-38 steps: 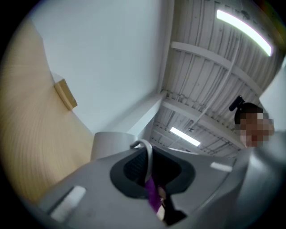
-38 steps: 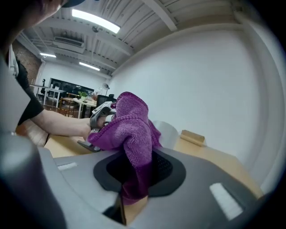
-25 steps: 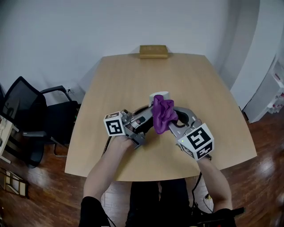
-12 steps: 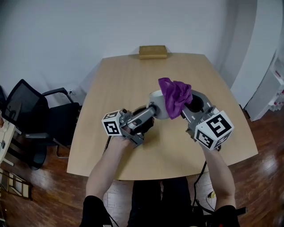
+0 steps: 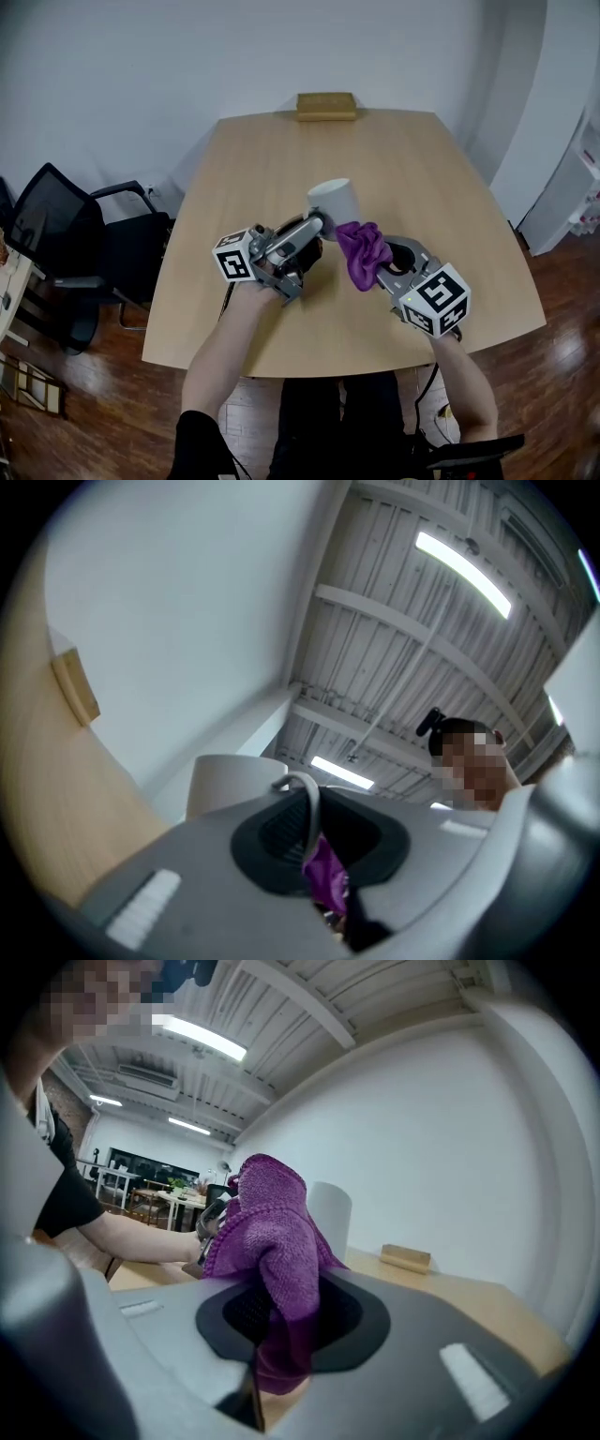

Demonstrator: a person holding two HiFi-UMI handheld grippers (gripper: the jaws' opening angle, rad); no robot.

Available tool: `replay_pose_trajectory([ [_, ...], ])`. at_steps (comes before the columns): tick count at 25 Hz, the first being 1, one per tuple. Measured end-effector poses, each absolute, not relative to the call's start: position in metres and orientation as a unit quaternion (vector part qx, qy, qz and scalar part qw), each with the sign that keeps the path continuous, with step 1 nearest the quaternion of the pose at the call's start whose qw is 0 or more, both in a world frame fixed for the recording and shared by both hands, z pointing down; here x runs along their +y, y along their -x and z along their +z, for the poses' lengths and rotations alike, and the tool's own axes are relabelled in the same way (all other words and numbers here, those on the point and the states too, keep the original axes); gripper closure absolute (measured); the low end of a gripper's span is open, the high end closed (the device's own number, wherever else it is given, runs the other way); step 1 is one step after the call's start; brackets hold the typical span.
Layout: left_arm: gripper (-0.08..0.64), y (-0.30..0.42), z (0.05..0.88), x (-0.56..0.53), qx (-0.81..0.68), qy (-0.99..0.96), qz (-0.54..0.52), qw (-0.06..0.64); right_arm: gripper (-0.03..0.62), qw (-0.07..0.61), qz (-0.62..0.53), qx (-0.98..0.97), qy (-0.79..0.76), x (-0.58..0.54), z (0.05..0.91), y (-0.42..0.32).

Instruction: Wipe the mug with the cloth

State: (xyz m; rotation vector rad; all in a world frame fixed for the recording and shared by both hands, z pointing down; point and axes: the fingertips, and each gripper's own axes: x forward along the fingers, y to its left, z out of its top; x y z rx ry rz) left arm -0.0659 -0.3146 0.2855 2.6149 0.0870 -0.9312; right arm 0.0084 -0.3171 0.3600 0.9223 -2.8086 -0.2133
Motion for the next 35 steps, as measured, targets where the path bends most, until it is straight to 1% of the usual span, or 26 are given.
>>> replay_pose_trajectory([
  [2,0.521,0.068,0.280,-0.309,0.043,-0.925,-0.335,0.172,0.515,0.056,-0.051,-0.943,-0.323,-0.322,0.346,-0.022],
  [4,0.521,0.068,0.276,-0.301,0.059,-0.926,-0.337,0.160,0.515,0.002,-0.046,-0.942,-0.333,-0.327,0.312,-0.031],
  [6,0.520,0.064,0.273,-0.292,0.076,-0.929,-0.330,0.149,0.515,-0.045,-0.059,-0.938,-0.338,-0.328,0.273,-0.034],
  [8,0.520,0.059,0.272,-0.284,0.093,-0.934,-0.317,0.134,0.515,-0.073,-0.081,-0.936,-0.335,-0.330,0.243,-0.031],
  [11,0.520,0.056,0.269,-0.270,0.113,-0.936,-0.315,0.111,0.515,-0.073,-0.096,-0.940,-0.318,-0.328,0.235,-0.016],
  [16,0.520,0.061,0.271,-0.267,0.109,-0.937,-0.319,0.091,0.515,-0.075,-0.051,-0.945,-0.314,-0.319,0.283,-0.021],
  [21,0.520,0.065,0.270,-0.273,0.107,-0.942,-0.309,0.071,0.515,-0.006,0.023,-0.948,-0.318,-0.333,0.342,-0.032],
  [23,0.518,0.066,0.269,-0.265,0.111,-0.949,-0.292,0.042,0.515,-0.013,0.042,-0.946,-0.321,-0.335,0.342,-0.037],
  [25,0.517,0.065,0.273,-0.255,0.114,-0.957,-0.266,0.010,0.515,-0.053,0.059,-0.946,-0.314,-0.332,0.321,-0.042],
  [30,0.517,0.043,0.279,-0.239,0.123,-0.963,-0.236,-0.037,0.515,-0.217,0.117,-0.941,-0.229,-0.319,0.246,-0.069],
  [32,0.517,0.042,0.278,-0.234,0.129,-0.962,-0.236,-0.047,0.515,-0.236,0.144,-0.940,-0.199,-0.317,0.242,-0.061],
  [35,0.517,0.042,0.279,-0.225,0.140,-0.961,-0.230,-0.062,0.515,-0.210,0.177,-0.943,-0.186,-0.317,0.268,-0.040],
])
